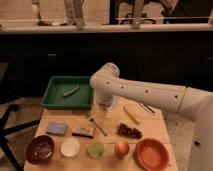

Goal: Place fork in purple bowl

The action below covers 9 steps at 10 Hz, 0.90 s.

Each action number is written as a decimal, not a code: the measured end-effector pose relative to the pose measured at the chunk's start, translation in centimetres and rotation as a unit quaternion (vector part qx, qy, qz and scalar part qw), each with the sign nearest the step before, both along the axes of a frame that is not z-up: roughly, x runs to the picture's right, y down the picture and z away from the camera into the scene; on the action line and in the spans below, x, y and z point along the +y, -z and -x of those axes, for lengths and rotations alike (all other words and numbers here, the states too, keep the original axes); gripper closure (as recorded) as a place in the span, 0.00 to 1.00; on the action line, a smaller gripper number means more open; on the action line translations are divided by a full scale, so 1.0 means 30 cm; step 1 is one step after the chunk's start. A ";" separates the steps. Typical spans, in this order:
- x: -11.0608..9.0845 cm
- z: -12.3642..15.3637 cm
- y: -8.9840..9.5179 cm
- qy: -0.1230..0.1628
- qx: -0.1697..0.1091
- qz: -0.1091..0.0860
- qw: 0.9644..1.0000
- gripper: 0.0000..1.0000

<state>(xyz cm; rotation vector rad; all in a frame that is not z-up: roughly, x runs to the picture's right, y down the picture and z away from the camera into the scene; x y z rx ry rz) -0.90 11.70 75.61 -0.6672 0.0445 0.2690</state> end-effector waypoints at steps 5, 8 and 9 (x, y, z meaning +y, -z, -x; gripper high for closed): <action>0.025 0.071 -0.038 -0.015 0.009 0.013 1.000 0.20; 0.036 0.082 -0.065 -0.069 0.033 0.035 0.996 0.20; 0.048 0.082 -0.084 -0.110 0.059 0.049 0.991 0.20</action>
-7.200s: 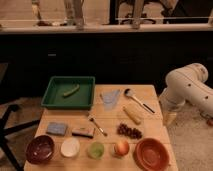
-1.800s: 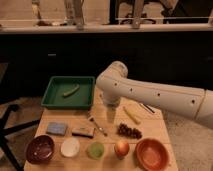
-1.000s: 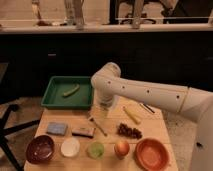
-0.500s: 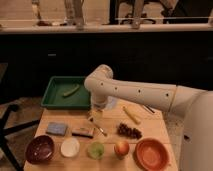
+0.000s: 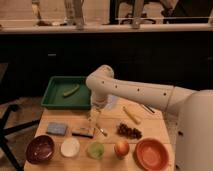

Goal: Place fork in purple bowl

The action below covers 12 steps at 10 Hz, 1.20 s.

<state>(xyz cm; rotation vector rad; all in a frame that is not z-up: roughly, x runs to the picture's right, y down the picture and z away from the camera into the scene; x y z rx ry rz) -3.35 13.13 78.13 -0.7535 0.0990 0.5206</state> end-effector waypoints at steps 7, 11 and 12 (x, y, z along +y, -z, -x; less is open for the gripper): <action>0.011 0.014 -0.017 -0.045 0.037 0.014 0.998 0.20; 0.044 0.047 -0.054 -0.077 0.055 0.013 0.995 0.20; 0.045 0.051 -0.059 -0.089 0.061 0.010 0.994 0.20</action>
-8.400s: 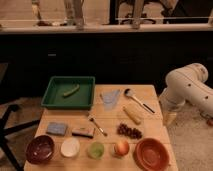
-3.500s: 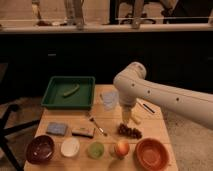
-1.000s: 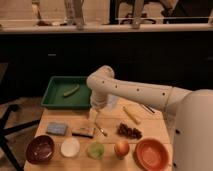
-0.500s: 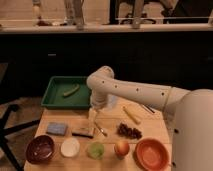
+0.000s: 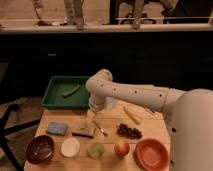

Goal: Place fork in purple bowl

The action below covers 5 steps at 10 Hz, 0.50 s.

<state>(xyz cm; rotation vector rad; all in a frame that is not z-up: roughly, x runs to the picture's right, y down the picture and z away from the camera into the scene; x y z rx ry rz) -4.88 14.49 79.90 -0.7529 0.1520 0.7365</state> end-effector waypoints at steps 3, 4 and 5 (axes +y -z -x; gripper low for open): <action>-0.003 0.060 -0.006 -0.019 0.007 -0.011 1.000 0.20; -0.005 0.082 -0.011 -0.031 0.015 -0.017 0.999 0.20; -0.001 0.095 -0.015 -0.039 0.020 -0.021 0.999 0.20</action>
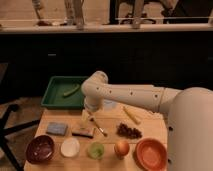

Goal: Place fork in purple bowl

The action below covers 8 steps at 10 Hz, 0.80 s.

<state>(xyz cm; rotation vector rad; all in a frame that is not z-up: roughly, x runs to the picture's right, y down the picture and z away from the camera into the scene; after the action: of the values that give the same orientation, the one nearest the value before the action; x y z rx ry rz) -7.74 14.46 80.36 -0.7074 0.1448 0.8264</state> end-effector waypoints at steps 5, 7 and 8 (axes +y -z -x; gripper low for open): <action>0.046 0.051 -0.096 -0.044 0.031 0.001 0.999 0.20; 0.051 0.065 -0.148 -0.057 0.036 0.012 0.998 0.20; 0.042 0.065 -0.160 -0.063 0.037 0.015 0.997 0.20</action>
<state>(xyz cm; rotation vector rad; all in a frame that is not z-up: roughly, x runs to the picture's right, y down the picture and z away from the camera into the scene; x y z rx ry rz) -9.69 15.73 85.16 -0.7190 0.1812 0.9726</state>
